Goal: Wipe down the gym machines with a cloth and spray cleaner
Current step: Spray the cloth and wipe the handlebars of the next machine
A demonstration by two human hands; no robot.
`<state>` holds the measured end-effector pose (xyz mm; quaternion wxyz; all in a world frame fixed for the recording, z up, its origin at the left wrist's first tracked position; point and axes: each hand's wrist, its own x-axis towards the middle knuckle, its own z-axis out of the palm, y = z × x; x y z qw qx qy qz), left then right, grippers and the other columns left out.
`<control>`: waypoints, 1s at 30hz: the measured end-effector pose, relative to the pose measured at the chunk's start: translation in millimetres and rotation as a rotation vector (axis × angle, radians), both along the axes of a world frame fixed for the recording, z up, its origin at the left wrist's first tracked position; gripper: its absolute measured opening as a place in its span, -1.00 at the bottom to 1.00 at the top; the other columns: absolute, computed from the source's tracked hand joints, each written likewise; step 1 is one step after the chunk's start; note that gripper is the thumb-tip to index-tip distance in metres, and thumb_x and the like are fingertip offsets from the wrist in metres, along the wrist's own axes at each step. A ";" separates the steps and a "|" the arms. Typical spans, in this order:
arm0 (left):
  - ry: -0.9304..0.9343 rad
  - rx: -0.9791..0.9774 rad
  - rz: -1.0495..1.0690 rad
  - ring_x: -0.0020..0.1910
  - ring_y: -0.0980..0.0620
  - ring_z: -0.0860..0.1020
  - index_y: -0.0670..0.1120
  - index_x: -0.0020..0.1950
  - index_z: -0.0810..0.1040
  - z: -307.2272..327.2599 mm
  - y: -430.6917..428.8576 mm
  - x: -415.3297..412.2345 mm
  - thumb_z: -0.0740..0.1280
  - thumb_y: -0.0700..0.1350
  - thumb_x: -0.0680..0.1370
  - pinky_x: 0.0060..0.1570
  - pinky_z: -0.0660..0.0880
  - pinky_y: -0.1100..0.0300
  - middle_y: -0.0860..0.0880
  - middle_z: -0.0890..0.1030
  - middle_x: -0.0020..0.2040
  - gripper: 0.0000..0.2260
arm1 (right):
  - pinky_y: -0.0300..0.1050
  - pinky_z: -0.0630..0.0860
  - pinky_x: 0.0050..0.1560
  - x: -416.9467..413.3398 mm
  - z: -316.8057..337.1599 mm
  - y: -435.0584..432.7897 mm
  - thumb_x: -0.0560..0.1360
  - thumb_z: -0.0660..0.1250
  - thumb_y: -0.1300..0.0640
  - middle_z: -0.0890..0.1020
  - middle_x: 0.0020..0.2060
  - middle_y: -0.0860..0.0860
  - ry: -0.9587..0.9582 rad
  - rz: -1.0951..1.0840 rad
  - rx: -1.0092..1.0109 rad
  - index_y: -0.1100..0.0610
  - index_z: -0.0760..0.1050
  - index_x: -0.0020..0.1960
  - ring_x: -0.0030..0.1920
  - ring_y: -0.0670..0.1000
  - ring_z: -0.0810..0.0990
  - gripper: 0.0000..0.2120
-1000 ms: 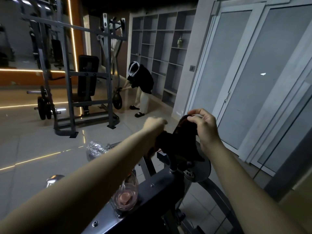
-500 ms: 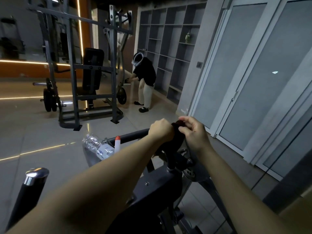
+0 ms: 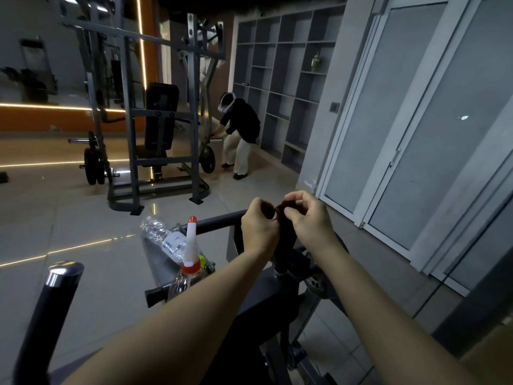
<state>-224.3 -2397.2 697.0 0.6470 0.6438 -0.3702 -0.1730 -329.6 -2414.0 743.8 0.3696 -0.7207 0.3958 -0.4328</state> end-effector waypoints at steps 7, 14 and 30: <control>-0.125 0.374 -0.056 -0.21 -0.03 0.59 -0.13 -0.09 0.55 34.7 -15.0 15.4 0.39 -0.14 0.53 -0.23 0.51 0.12 -0.08 0.61 -0.18 -0.93 | -0.02 0.53 0.29 0.5 -3.4 -5.7 0.63 0.21 0.27 0.59 0.15 -0.03 0.017 0.122 0.129 0.05 0.49 0.37 0.23 0.00 0.56 -0.65; -0.235 0.682 -0.138 -0.17 -0.11 0.63 -0.16 -0.17 0.48 57.9 -35.8 21.4 0.38 -0.03 0.57 -0.16 0.54 0.10 -0.14 0.64 -0.10 -0.76 | 0.10 0.50 0.35 3.1 -30.2 -3.2 0.62 0.17 0.31 0.57 0.29 0.06 -0.053 0.119 0.211 0.02 0.39 0.47 0.30 0.06 0.56 -0.54; 0.556 0.229 -0.109 -0.12 -0.05 0.61 -0.10 0.13 0.54 -4.1 23.8 21.0 0.06 0.13 0.73 -0.12 0.53 0.09 -0.12 0.64 -0.06 -0.62 | -0.07 0.46 0.23 29.0 14.4 -11.4 0.53 0.38 -0.19 0.48 0.16 -0.09 0.429 0.215 0.076 -0.03 0.46 0.40 0.23 -0.01 0.49 -0.51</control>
